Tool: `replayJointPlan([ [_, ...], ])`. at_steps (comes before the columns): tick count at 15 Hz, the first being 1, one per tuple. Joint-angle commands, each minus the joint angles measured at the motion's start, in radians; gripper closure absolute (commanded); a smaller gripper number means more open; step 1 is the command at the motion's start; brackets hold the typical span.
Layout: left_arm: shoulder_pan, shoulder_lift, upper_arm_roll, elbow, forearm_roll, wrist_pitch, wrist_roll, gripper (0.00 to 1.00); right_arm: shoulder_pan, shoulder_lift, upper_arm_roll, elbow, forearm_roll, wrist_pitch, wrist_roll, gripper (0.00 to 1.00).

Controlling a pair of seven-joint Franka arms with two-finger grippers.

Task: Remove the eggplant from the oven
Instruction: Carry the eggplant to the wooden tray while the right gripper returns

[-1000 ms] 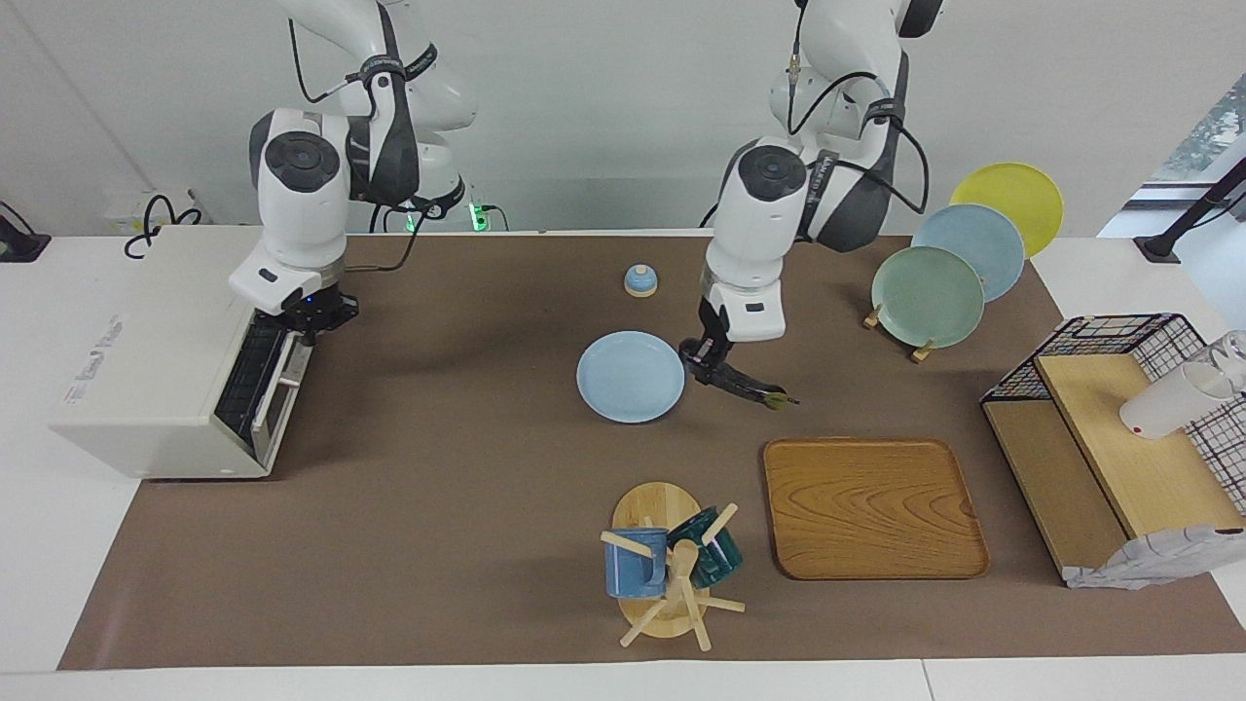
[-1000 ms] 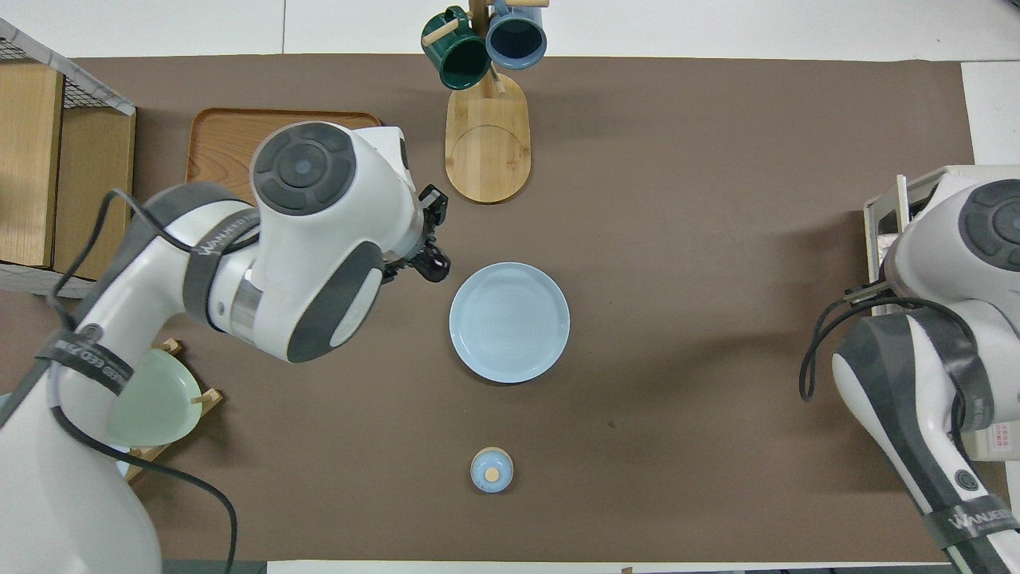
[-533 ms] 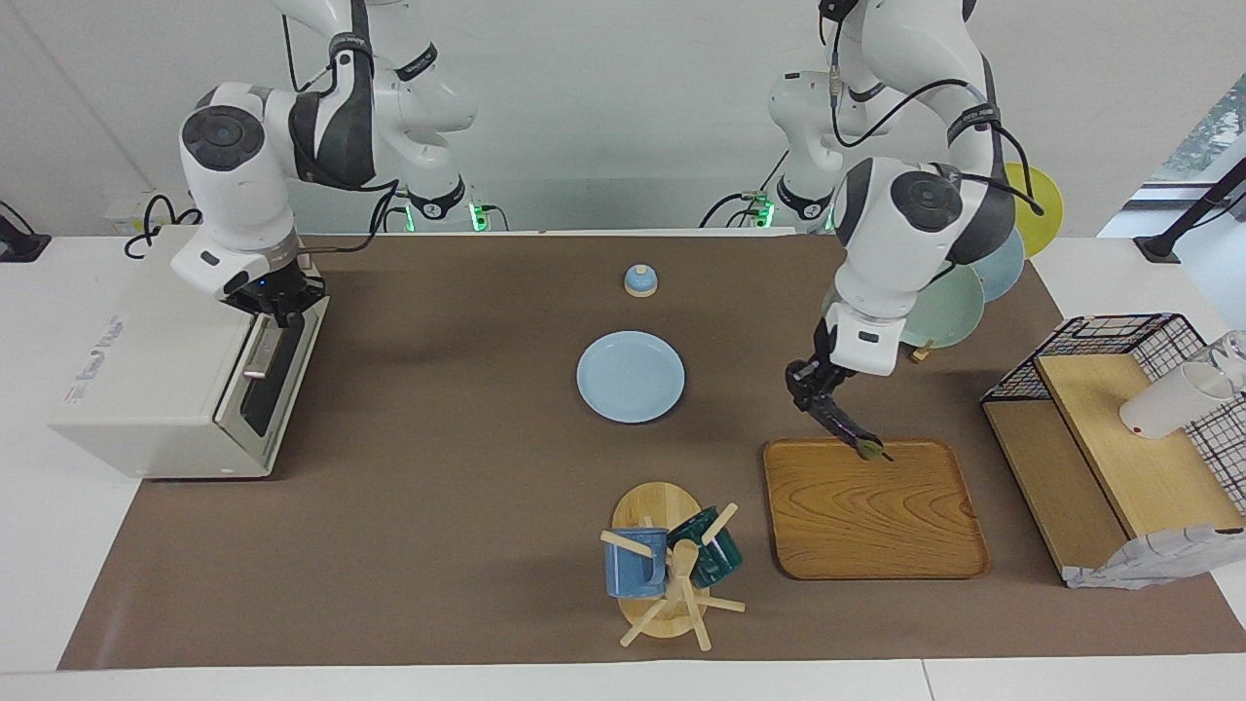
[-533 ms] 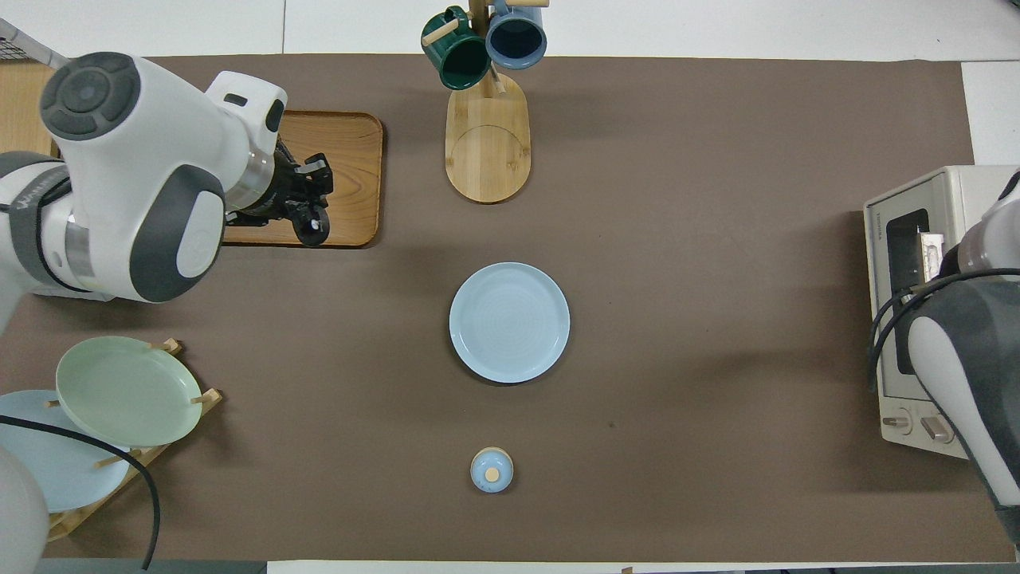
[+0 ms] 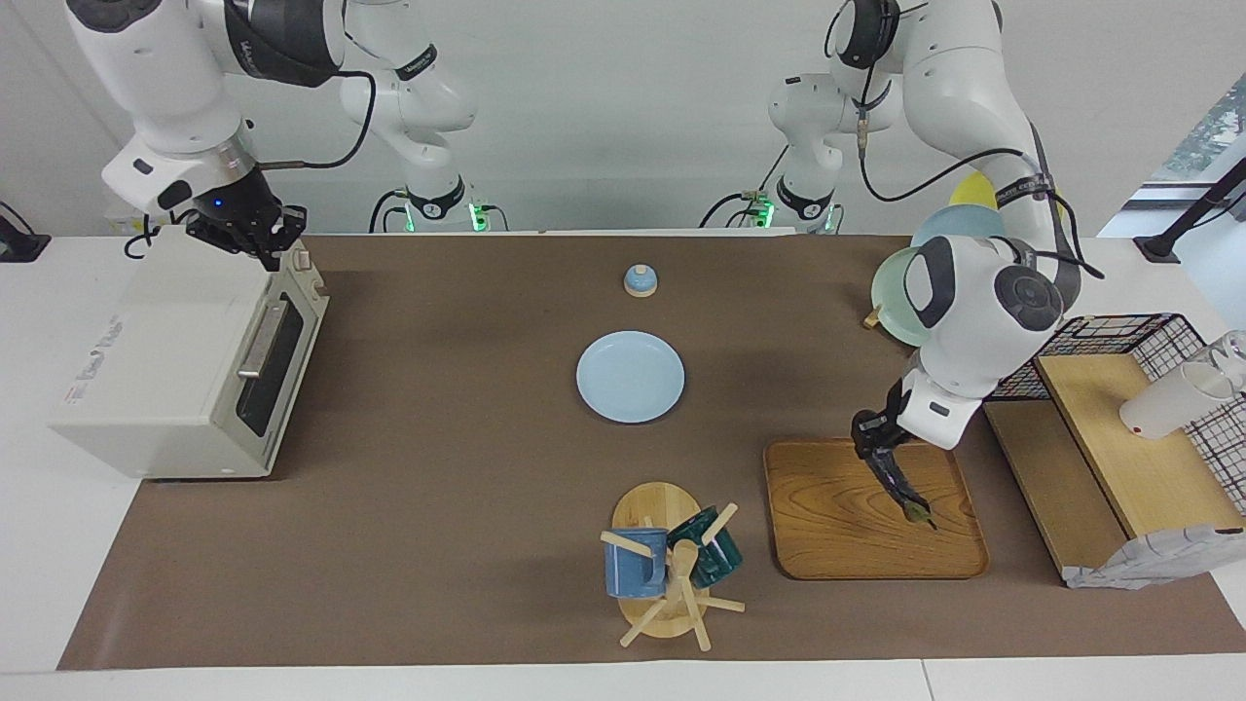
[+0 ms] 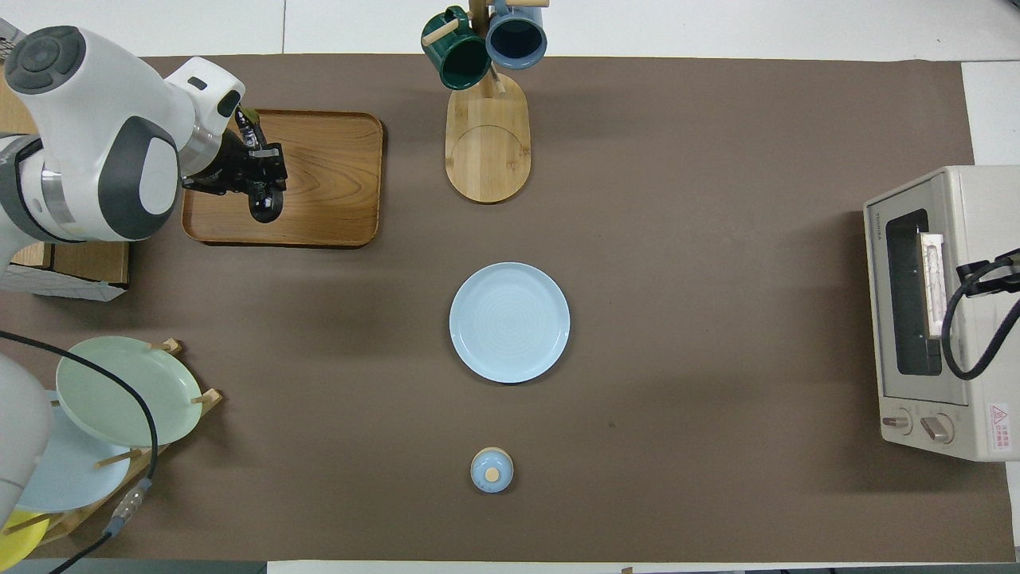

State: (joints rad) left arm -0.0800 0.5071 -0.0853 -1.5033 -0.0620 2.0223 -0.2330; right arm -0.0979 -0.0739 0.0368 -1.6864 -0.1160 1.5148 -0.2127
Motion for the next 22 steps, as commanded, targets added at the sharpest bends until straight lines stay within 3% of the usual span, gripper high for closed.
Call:
replayJointPlan([
  [1, 0.009, 0.108, -0.01, 0.11, -0.01, 0.015, 0.075, 1.0, -0.01, 0.025, 0.003, 0.05, 0.056, -0.056, 0.035, 0.01],
  [5, 0.009, 0.108, -0.01, 0.065, 0.014, 0.105, 0.104, 1.0, 0.0, 0.037, 0.002, 0.062, 0.065, -0.059, 0.048, 0.0],
  [7, 0.012, 0.102, -0.01, 0.044, 0.014, 0.125, 0.115, 1.0, 0.007, 0.043, 0.011, 0.063, 0.061, -0.088, 0.14, 0.0],
  [9, 0.011, 0.1, -0.01, 0.04, 0.013, 0.13, 0.136, 1.0, 0.047, 0.069, -0.02, 0.077, 0.053, -0.097, 0.161, 0.0],
  [10, 0.011, 0.099, -0.01, 0.038, 0.011, 0.13, 0.138, 0.63, 0.049, 0.075, -0.025, 0.082, 0.05, -0.096, 0.159, 0.0],
  [11, 0.016, 0.097, -0.01, 0.04, 0.011, 0.121, 0.138, 0.01, 0.049, 0.083, -0.029, 0.096, 0.05, -0.099, 0.157, 0.0],
  [16, 0.037, 0.036, -0.008, 0.046, -0.002, 0.067, 0.124, 0.0, 0.107, 0.085, -0.086, 0.097, 0.056, -0.099, 0.156, 0.0],
  [22, 0.054, -0.174, 0.025, 0.051, 0.001, -0.138, 0.075, 0.0, 0.112, 0.072, -0.104, 0.082, 0.059, -0.031, 0.134, 0.0],
])
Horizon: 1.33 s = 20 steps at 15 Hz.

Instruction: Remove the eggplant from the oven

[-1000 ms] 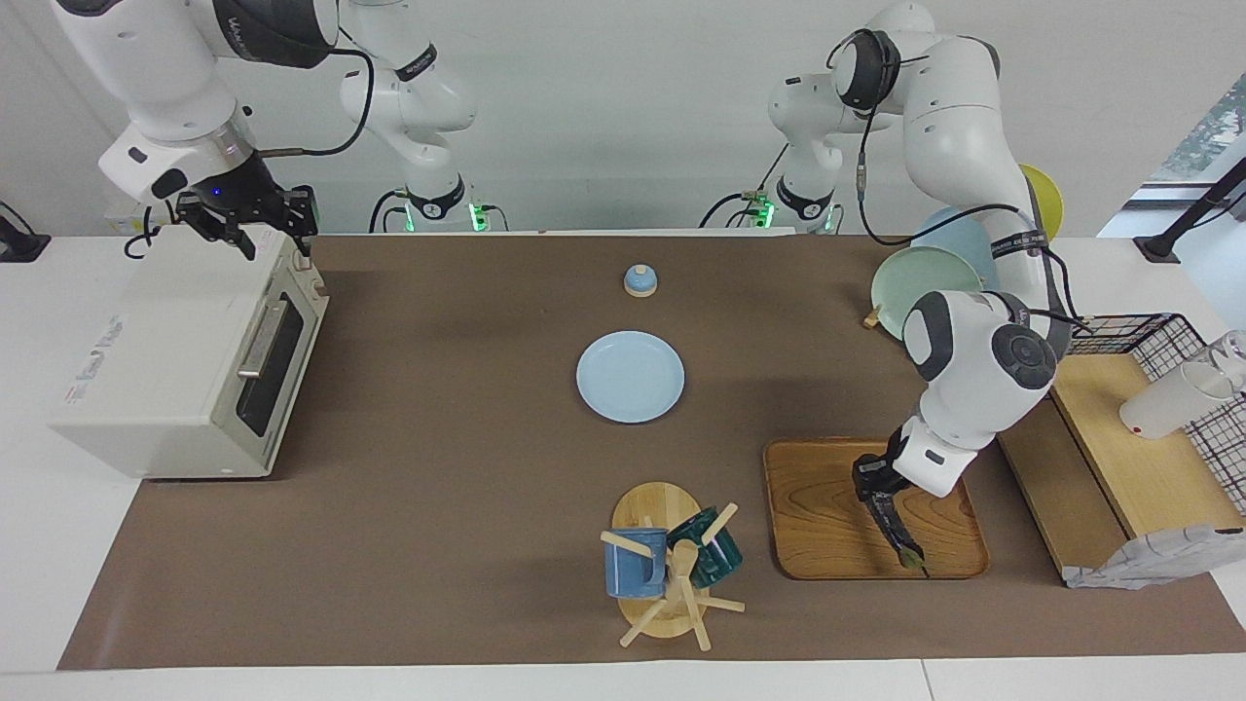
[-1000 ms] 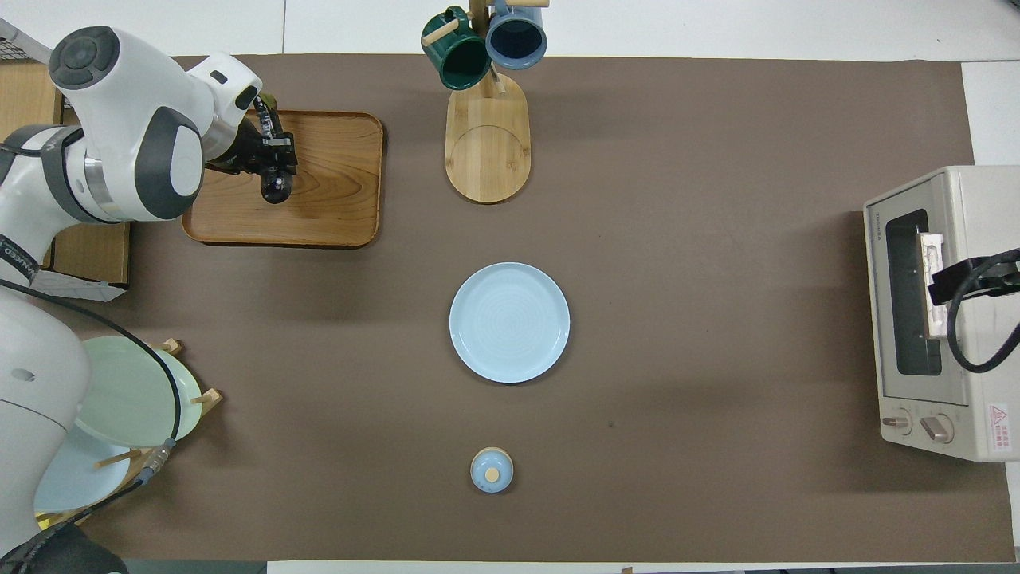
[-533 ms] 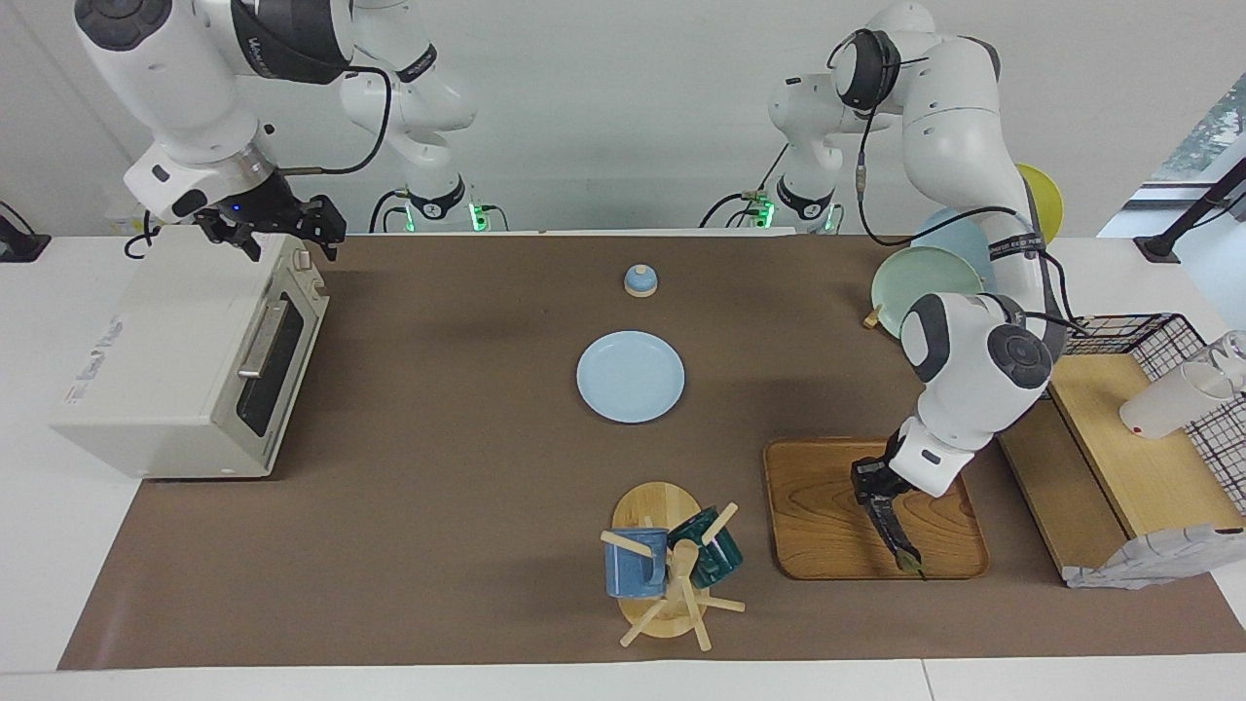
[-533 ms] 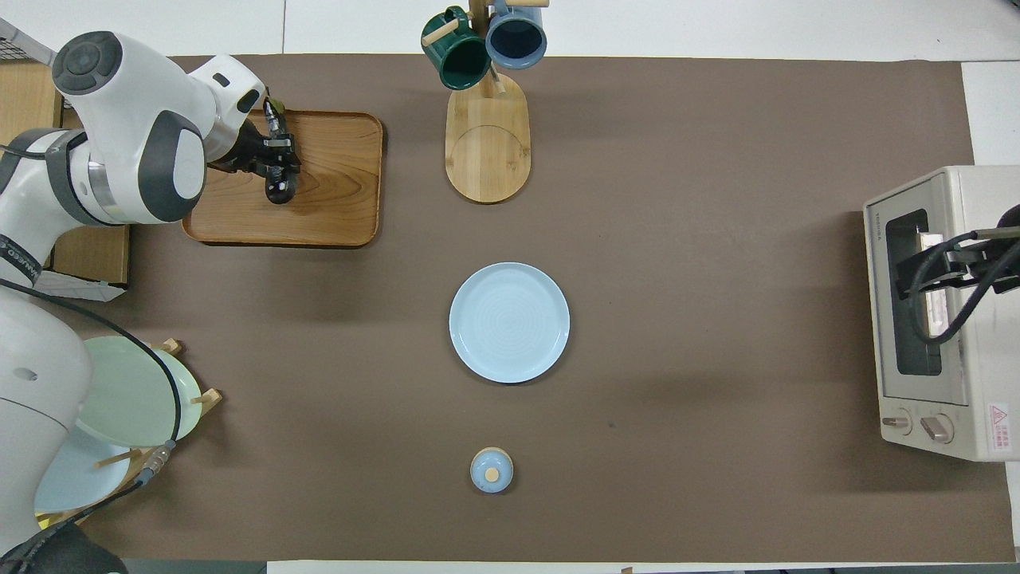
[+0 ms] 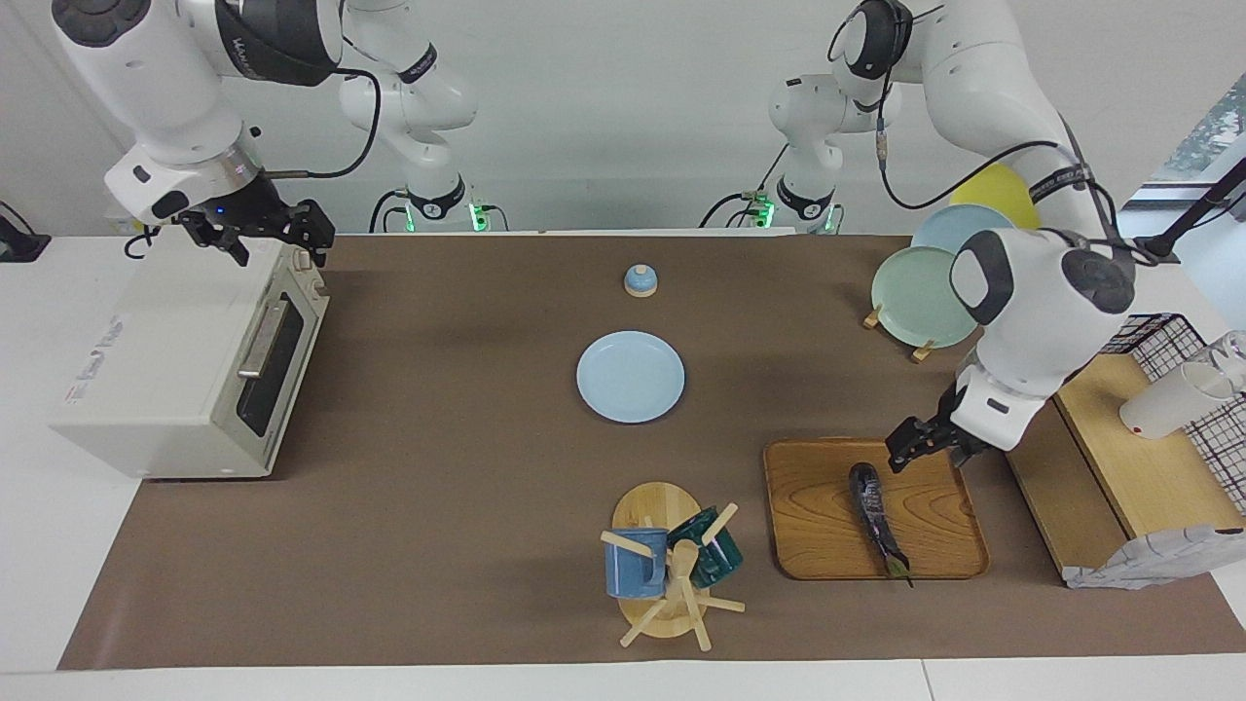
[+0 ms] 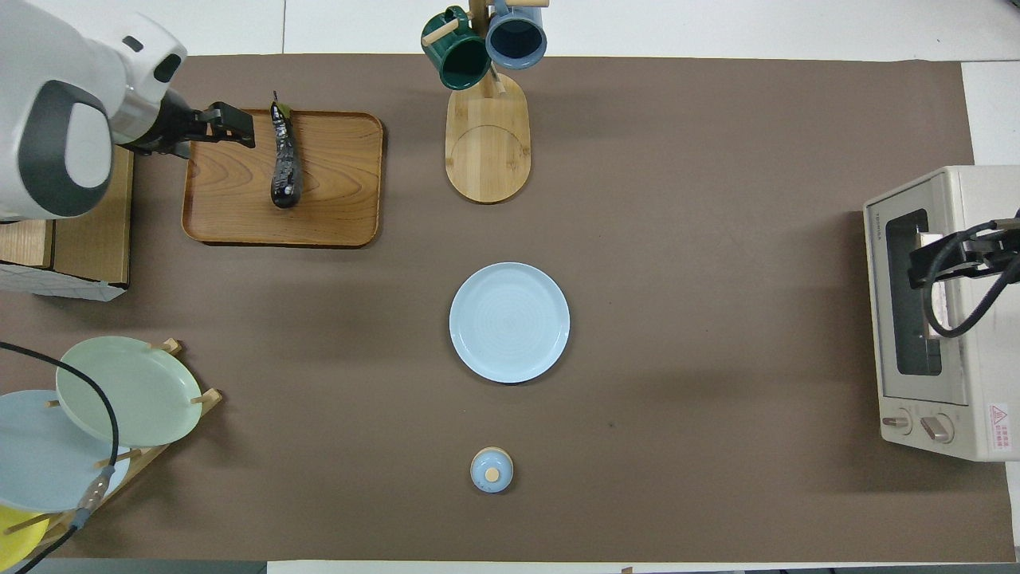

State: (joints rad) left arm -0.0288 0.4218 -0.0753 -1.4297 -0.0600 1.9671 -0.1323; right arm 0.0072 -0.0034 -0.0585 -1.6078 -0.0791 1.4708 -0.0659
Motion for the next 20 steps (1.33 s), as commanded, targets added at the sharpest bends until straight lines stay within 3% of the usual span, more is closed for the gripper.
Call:
replayJointPlan([
  [1, 0.003, -0.136, 0.015, -0.026, 0.002, -0.152, -0.026, 0.0, 0.007, 0.002, -0.009, 0.005, 0.022, 0.008, -0.011, 0.0],
  [7, 0.003, -0.311, 0.017, -0.054, 0.005, -0.414, -0.044, 0.0, 0.014, 0.0, -0.015, 0.003, 0.018, 0.009, -0.012, 0.0],
  [12, 0.0, -0.44, 0.016, -0.224, 0.008, -0.41, -0.035, 0.0, 0.002, -0.003, -0.015, 0.003, 0.025, 0.019, -0.014, 0.0],
  [16, -0.01, -0.471, 0.019, -0.284, 0.011, -0.392, -0.017, 0.0, -0.013, -0.003, -0.015, 0.005, 0.028, 0.02, -0.017, 0.0],
  [20, -0.034, -0.436, 0.046, -0.18, 0.04, -0.503, 0.003, 0.0, -0.012, -0.006, -0.009, 0.006, 0.027, 0.02, -0.019, 0.0],
])
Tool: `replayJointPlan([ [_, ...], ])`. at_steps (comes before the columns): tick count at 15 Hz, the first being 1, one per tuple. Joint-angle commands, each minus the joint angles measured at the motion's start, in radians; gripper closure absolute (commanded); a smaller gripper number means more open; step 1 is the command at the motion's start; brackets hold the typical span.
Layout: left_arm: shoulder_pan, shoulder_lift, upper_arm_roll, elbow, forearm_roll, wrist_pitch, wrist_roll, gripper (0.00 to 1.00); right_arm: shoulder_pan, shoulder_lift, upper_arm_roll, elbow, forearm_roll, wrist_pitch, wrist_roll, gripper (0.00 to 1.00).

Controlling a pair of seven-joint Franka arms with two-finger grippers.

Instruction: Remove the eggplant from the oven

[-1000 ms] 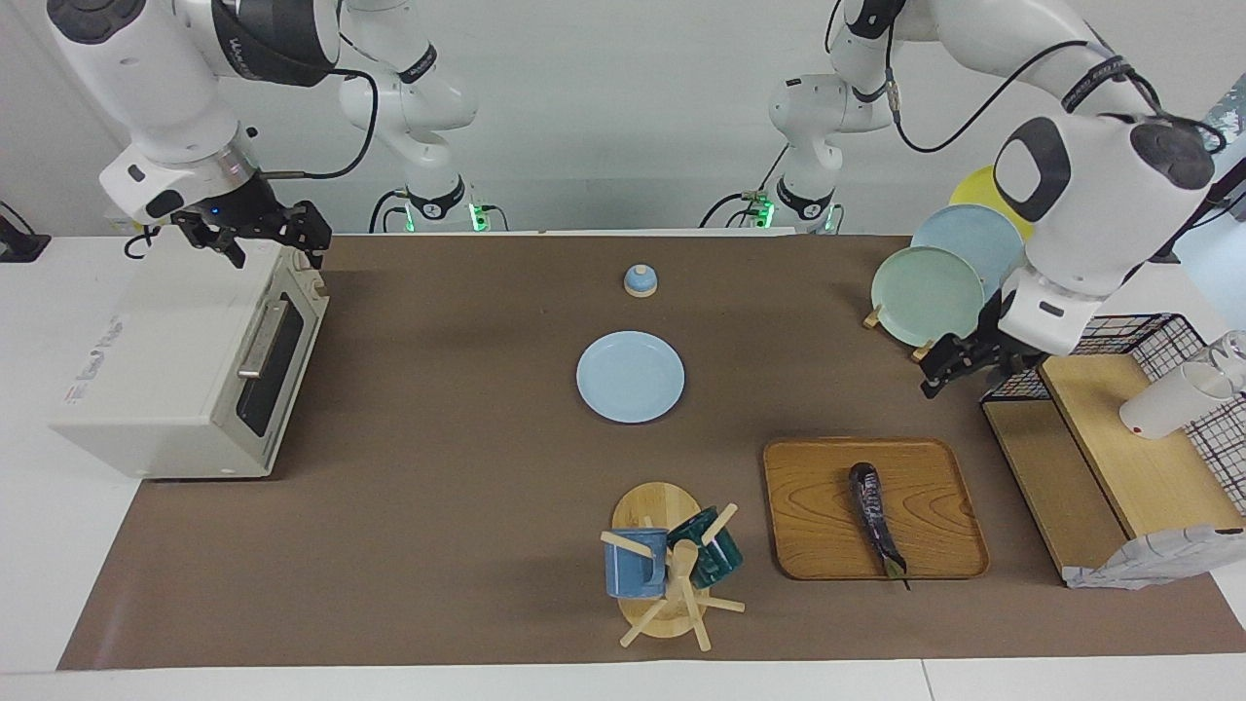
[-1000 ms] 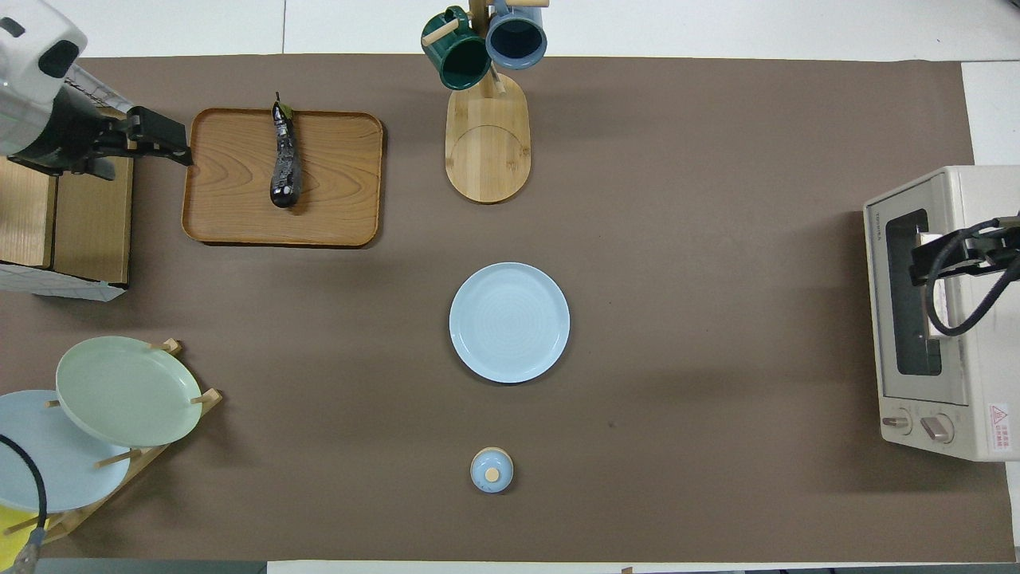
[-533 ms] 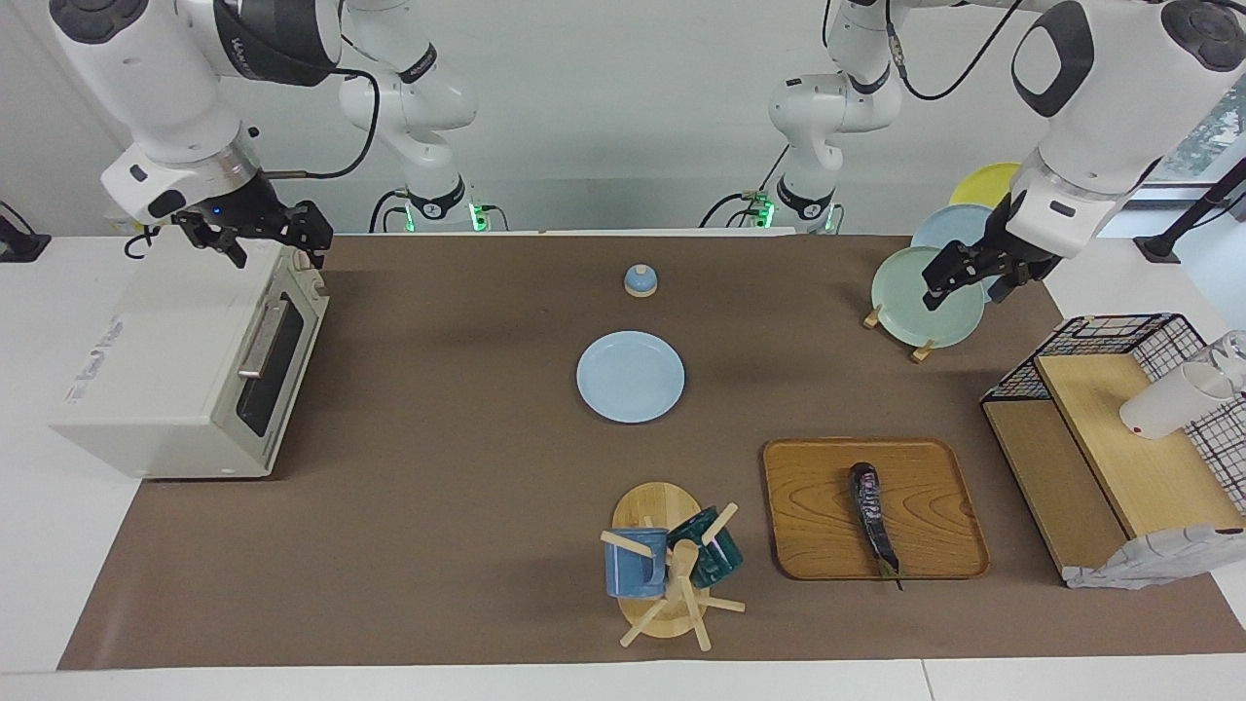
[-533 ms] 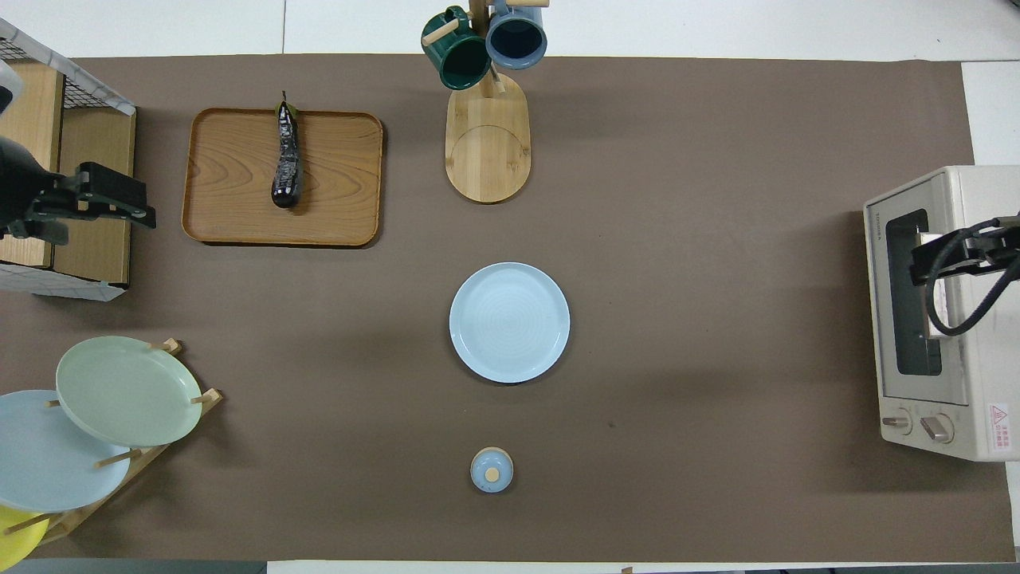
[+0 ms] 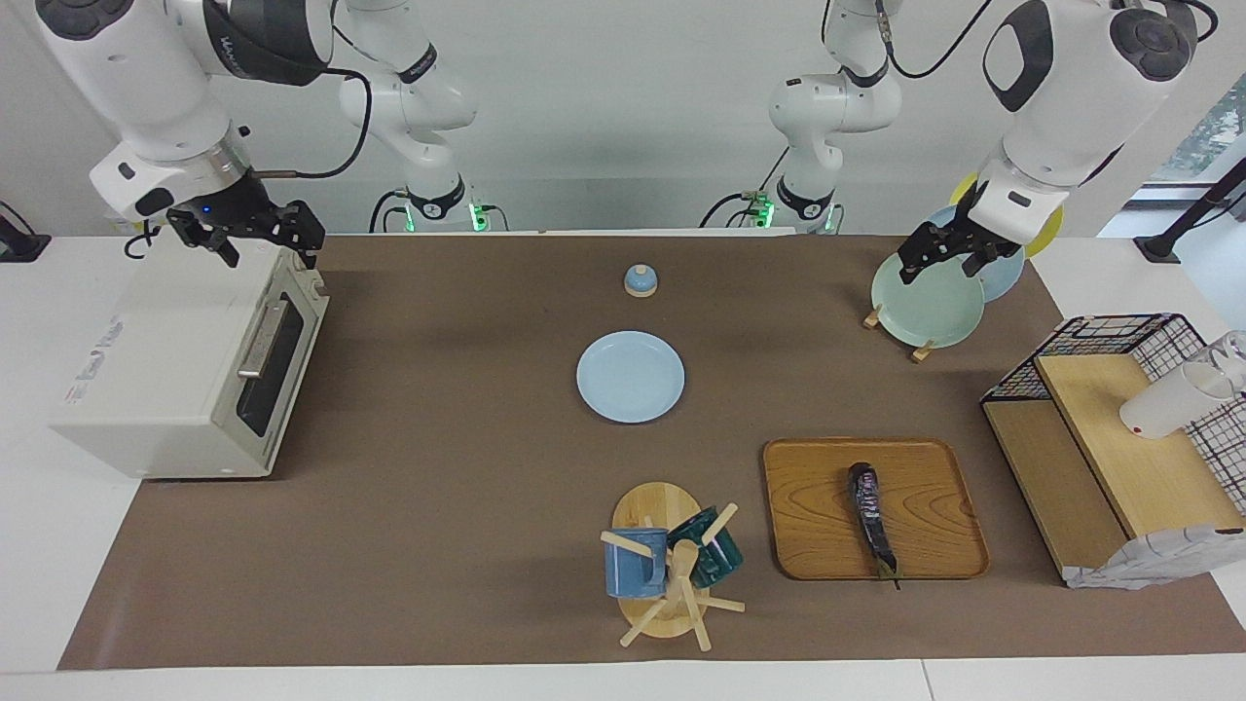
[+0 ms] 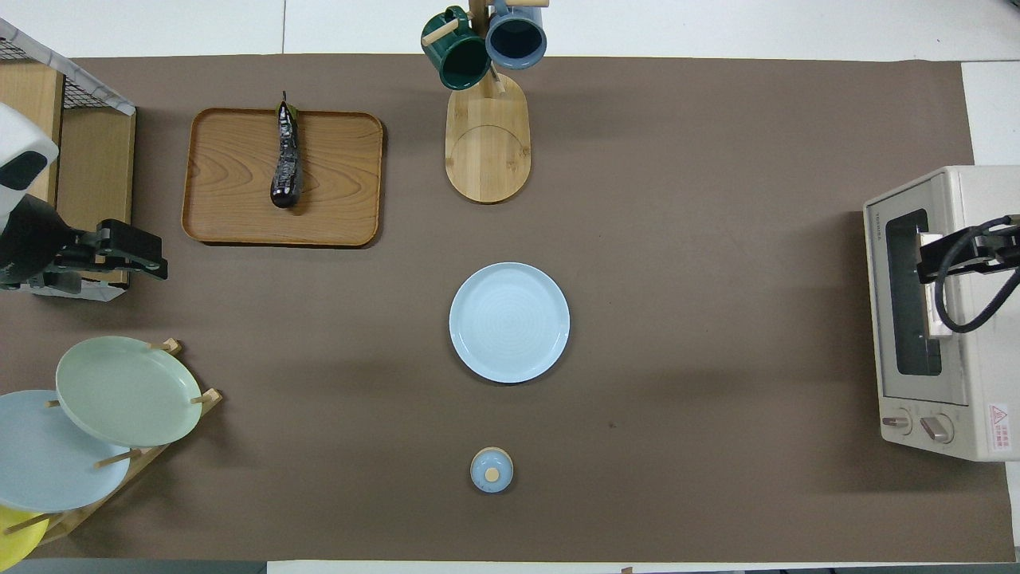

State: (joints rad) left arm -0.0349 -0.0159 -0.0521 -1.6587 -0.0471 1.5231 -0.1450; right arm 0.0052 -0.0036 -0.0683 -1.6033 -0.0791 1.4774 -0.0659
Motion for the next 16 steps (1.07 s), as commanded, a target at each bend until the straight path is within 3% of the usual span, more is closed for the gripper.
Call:
replayJointPlan([
  [1, -0.023, 0.013, 0.021, 0.072, 0.035, -0.079, 0.015, 0.0, -0.01, -0.006, 0.001, 0.002, 0.027, 0.015, -0.02, 0.0],
  [16, -0.01, -0.004, 0.014, 0.02, 0.024, 0.023, 0.045, 0.0, -0.007, -0.009, 0.004, 0.003, 0.048, 0.014, -0.018, 0.0],
])
